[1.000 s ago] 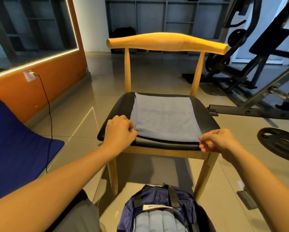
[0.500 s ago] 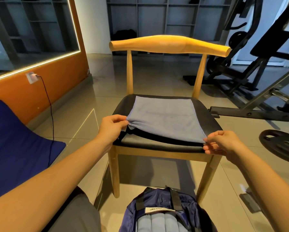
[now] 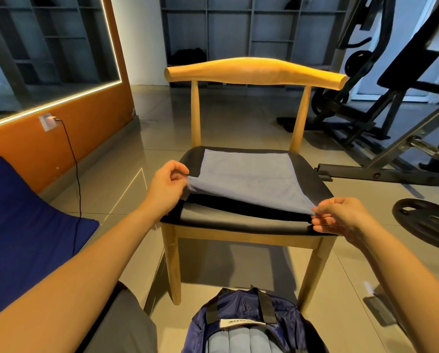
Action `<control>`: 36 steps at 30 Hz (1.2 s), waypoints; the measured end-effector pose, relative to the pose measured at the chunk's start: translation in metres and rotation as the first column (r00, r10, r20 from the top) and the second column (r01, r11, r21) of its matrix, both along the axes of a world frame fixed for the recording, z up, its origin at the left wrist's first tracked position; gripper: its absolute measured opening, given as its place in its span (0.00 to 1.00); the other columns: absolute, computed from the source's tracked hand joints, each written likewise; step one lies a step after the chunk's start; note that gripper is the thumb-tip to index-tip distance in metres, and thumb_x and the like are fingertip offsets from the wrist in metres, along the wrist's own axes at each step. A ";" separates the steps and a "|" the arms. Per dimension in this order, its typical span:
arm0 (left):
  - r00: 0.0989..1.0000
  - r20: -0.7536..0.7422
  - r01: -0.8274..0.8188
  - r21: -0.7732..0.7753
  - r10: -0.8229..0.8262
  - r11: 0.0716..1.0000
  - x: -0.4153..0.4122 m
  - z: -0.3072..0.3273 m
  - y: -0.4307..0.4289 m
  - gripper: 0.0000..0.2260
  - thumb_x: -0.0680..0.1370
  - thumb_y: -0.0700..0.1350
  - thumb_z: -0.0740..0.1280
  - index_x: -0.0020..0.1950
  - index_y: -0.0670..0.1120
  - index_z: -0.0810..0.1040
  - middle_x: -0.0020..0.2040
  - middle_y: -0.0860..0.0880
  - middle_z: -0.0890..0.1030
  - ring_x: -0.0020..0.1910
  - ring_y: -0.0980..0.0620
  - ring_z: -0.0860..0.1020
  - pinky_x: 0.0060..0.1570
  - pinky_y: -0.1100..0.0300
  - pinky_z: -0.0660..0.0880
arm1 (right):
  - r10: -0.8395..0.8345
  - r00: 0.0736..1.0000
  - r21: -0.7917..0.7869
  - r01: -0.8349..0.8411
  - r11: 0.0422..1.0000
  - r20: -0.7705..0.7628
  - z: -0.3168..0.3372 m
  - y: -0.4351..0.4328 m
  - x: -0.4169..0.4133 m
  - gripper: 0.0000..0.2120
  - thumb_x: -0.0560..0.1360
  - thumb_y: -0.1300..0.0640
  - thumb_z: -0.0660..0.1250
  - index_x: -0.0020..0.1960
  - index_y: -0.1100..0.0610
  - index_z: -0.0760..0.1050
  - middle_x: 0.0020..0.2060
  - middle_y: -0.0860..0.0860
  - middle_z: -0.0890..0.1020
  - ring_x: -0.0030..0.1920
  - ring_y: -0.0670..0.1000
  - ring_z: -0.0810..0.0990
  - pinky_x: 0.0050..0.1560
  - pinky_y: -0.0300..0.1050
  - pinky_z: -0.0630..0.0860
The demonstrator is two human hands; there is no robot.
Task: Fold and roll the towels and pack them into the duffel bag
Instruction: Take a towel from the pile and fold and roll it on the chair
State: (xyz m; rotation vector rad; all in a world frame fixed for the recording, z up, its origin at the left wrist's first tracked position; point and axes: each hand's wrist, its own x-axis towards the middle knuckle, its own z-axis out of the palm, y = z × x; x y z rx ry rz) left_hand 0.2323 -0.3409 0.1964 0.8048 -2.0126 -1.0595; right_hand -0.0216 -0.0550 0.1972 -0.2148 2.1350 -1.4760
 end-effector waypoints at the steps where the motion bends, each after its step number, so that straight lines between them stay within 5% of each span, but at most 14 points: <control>1: 0.996 0.083 0.027 -0.140 -0.015 0.990 0.003 0.001 -0.002 0.09 0.81 0.35 0.64 0.53 0.48 0.77 0.45 0.52 0.81 0.41 0.58 0.78 0.38 0.72 0.73 | -0.003 1.000 -0.008 0.003 1.000 -0.001 0.001 0.000 0.000 0.07 0.77 0.68 0.71 0.54 0.65 0.77 0.42 0.64 0.84 0.35 0.57 0.84 0.35 0.50 0.85; 3: 0.972 0.234 0.101 -0.265 -0.038 0.959 0.009 0.004 -0.003 0.09 0.82 0.38 0.64 0.52 0.52 0.78 0.48 0.56 0.80 0.46 0.57 0.79 0.42 0.71 0.73 | -0.002 1.000 -0.015 0.002 1.000 -0.016 0.001 -0.001 0.001 0.06 0.77 0.68 0.70 0.54 0.64 0.77 0.42 0.64 0.83 0.36 0.58 0.84 0.37 0.51 0.85; 9: 0.830 0.536 0.289 -0.178 -0.154 0.941 0.022 -0.001 0.000 0.09 0.80 0.39 0.66 0.45 0.53 0.80 0.42 0.52 0.80 0.44 0.51 0.80 0.43 0.61 0.80 | 0.125 0.990 0.082 -0.119 0.989 -0.066 0.002 0.004 0.003 0.05 0.78 0.67 0.66 0.53 0.63 0.80 0.43 0.63 0.82 0.38 0.58 0.83 0.42 0.54 0.85; 12: 0.865 0.486 0.264 -0.221 -0.128 0.939 0.025 -0.005 0.003 0.03 0.77 0.44 0.72 0.44 0.51 0.81 0.44 0.52 0.79 0.44 0.52 0.79 0.43 0.61 0.80 | 0.193 0.976 0.171 -0.173 0.970 -0.105 0.005 0.009 0.005 0.04 0.78 0.67 0.67 0.50 0.63 0.81 0.46 0.63 0.82 0.41 0.59 0.84 0.42 0.52 0.84; 16: 0.842 0.525 0.383 -0.415 -0.127 0.825 0.021 -0.021 0.011 0.11 0.72 0.56 0.76 0.50 0.57 0.78 0.49 0.60 0.74 0.48 0.57 0.75 0.46 0.67 0.76 | 0.301 0.922 0.253 -0.239 0.938 -0.245 0.007 0.013 0.006 0.04 0.77 0.68 0.69 0.49 0.62 0.81 0.45 0.60 0.83 0.44 0.57 0.85 0.37 0.45 0.83; 21: 0.802 0.596 0.442 -0.562 -0.029 0.699 0.016 -0.034 0.014 0.10 0.75 0.52 0.74 0.51 0.57 0.75 0.51 0.60 0.72 0.50 0.56 0.72 0.54 0.63 0.77 | 0.544 0.700 0.474 -0.324 0.819 -0.463 -0.001 0.016 0.008 0.08 0.74 0.63 0.74 0.50 0.53 0.79 0.42 0.53 0.81 0.41 0.52 0.81 0.36 0.39 0.79; 26: 0.821 0.566 0.427 -0.529 -0.070 0.733 0.018 -0.033 0.011 0.06 0.77 0.47 0.74 0.51 0.55 0.79 0.50 0.60 0.73 0.50 0.56 0.74 0.54 0.65 0.77 | 0.629 0.492 0.646 -0.162 0.746 -0.602 -0.017 0.016 0.013 0.13 0.74 0.58 0.75 0.52 0.47 0.75 0.50 0.46 0.76 0.48 0.48 0.77 0.46 0.38 0.77; 32: 0.869 0.489 0.358 -0.509 -0.079 0.783 0.018 -0.033 0.008 0.06 0.79 0.43 0.68 0.50 0.54 0.82 0.50 0.59 0.78 0.52 0.57 0.74 0.55 0.60 0.78 | 0.655 0.398 0.684 -0.088 0.724 -0.643 -0.021 0.019 0.012 0.06 0.79 0.55 0.70 0.50 0.45 0.75 0.48 0.45 0.73 0.47 0.47 0.75 0.37 0.31 0.66; 36: 0.920 0.364 0.269 -0.318 -0.145 0.909 0.020 -0.030 0.008 0.07 0.80 0.42 0.68 0.48 0.54 0.82 0.54 0.56 0.80 0.55 0.55 0.76 0.57 0.59 0.77 | 0.618 0.358 0.639 -0.072 0.766 -0.700 -0.020 0.023 0.011 0.06 0.78 0.52 0.71 0.49 0.44 0.74 0.48 0.44 0.71 0.45 0.46 0.74 0.37 0.31 0.66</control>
